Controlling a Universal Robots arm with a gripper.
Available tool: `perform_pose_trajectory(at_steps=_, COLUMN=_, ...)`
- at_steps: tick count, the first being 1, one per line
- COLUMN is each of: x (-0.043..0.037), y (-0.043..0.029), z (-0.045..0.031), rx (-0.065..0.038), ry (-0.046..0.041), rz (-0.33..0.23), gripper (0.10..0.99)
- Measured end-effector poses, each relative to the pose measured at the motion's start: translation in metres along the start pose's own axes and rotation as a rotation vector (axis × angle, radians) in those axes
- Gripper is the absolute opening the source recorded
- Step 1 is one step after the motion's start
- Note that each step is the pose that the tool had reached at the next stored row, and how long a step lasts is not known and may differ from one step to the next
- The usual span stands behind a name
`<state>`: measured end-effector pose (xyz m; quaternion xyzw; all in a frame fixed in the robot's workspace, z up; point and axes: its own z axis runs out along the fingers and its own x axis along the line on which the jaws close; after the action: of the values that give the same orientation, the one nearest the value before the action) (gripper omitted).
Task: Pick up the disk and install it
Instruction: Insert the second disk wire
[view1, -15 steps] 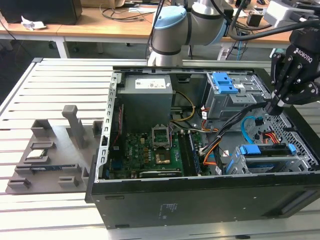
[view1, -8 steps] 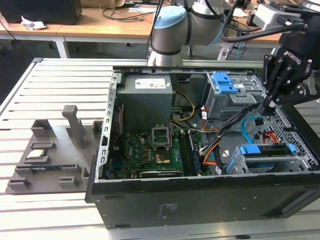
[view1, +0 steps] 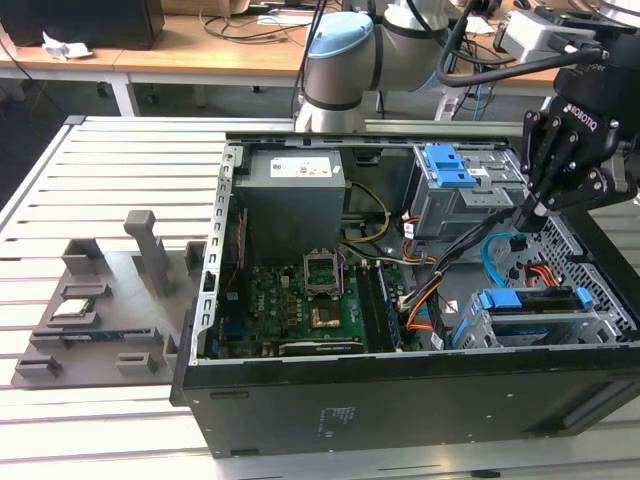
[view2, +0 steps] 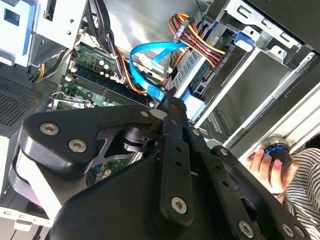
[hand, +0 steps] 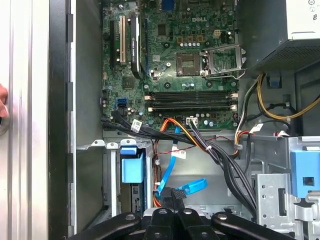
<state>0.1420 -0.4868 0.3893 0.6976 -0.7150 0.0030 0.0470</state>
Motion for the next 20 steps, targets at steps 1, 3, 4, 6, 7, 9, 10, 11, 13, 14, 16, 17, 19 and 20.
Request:
perform_pose_trajectory(at_steps=1, x=0.0, y=0.0, z=0.0, rx=0.0, ry=0.0001, rz=0.0, gripper=0.114)
perform_pose_trajectory(at_steps=3, x=0.0, y=0.0, z=0.0001, rx=0.0, ry=0.0002, rz=0.0, gripper=0.235)
perform_pose_trajectory(at_steps=4, x=0.0, y=0.0, z=0.0001, rx=0.0, ry=0.0003, rz=0.0, gripper=0.294)
perform_pose_trajectory(at_steps=6, x=0.0, y=0.0, z=0.0001, rx=0.0, ry=0.0004, rz=0.0, gripper=0.361)
perform_pose_trajectory(at_steps=7, x=-0.0001, y=0.0004, z=0.0006, rx=0.0, ry=0.0, rz=0.0, gripper=0.361)
perform_pose_trajectory(at_steps=9, x=-0.0003, y=0.0003, z=0.0042, rx=0.0, ry=0.0003, rz=0.0, gripper=0.361)
perform_pose_trajectory(at_steps=10, x=-0.0005, y=0.0001, z=0.007, rx=0.0, ry=0.0007, rz=0.0, gripper=0.361)
perform_pose_trajectory(at_steps=11, x=-0.0006, y=0.0, z=0.0085, rx=0.0, ry=0.0007, rz=0.0, gripper=0.361)
perform_pose_trajectory(at_steps=13, x=-0.0008, y=-0.0002, z=0.012, rx=0.0, ry=0.0013, rz=0.0, gripper=0.361)
perform_pose_trajectory(at_steps=14, x=-0.0008, y=-0.0003, z=0.0135, rx=0.0, ry=0.0014, rz=0.0, gripper=0.361)
perform_pose_trajectory(at_steps=16, x=-0.001, y=-0.0005, z=0.0165, rx=0.0, ry=0.0015, rz=0.0, gripper=0.361)
perform_pose_trajectory(at_steps=17, x=-0.0011, y=-0.0006, z=0.018, rx=0.0, ry=0.0016, rz=-0.001, gripper=0.361)
perform_pose_trajectory(at_steps=19, x=-0.0013, y=-0.0008, z=0.0214, rx=0.0, ry=0.0014, rz=-0.001, gripper=0.361)
perform_pose_trajectory(at_steps=20, x=-0.0013, y=-0.0008, z=0.0215, rx=0.0, ry=0.0017, rz=-0.001, gripper=0.361)
